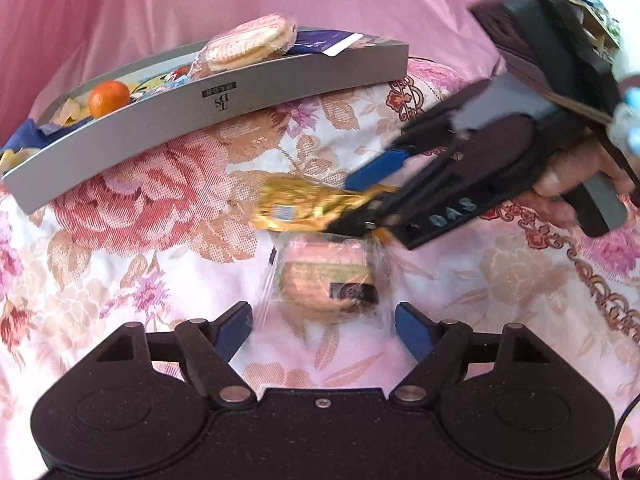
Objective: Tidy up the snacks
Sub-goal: 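Close the right gripper on the gold pouch while the left gripper closes on the wrapped cake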
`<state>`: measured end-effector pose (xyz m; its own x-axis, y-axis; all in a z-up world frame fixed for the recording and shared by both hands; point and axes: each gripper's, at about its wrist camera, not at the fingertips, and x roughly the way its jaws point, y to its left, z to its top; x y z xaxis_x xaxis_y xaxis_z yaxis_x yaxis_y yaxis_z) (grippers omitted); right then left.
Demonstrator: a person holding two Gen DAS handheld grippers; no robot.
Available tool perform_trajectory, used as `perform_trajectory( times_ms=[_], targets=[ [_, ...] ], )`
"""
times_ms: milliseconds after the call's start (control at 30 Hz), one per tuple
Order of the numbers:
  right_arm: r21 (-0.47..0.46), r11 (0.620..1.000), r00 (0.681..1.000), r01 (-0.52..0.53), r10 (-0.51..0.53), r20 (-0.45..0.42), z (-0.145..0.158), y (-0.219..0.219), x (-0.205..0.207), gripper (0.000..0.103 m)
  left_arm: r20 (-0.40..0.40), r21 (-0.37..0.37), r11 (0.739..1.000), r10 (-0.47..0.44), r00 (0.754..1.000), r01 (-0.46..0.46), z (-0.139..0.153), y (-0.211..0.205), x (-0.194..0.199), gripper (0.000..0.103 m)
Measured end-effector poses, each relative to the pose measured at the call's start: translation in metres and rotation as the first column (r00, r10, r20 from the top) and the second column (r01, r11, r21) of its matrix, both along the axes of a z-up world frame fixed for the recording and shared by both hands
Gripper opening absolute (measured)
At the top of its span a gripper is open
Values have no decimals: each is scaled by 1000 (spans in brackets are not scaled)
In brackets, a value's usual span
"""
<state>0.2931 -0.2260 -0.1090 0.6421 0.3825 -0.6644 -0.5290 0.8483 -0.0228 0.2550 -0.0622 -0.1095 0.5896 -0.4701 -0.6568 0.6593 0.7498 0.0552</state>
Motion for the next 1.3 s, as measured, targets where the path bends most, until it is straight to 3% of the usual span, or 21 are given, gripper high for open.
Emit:
perform_trajectory(
  times_ms=[300, 467, 600, 733, 933, 1300],
  targets=[
    [-17, 997, 995, 71, -72, -66, 2, -13, -42, 57, 45, 25, 999, -40, 998, 38, 6, -9, -14, 84],
    [-44, 994, 994, 102, -104, -40, -1, -11, -58, 60, 49, 71, 996, -65, 997, 61, -3, -18, -9, 84],
    [-99, 993, 998, 61, -60, 4, -5, -3, -62, 68, 43, 60, 995, -77, 996, 75, -2, -16, -5, 83],
    [-87, 995, 999, 43, -42, 7, -7, -5, -59, 73, 39, 47, 996, -83, 996, 81, -2, -15, -2, 78],
    [-101, 994, 1000, 28, -28, 0, -7, -5, -61, 67, 21, 35, 997, -71, 997, 70, -1, -12, -5, 65],
    [-88, 992, 995, 90, -93, -30, -4, -3, -79, 56, -93, 29, 998, 57, 994, -55, 2, 5, -18, 65]
  ],
)
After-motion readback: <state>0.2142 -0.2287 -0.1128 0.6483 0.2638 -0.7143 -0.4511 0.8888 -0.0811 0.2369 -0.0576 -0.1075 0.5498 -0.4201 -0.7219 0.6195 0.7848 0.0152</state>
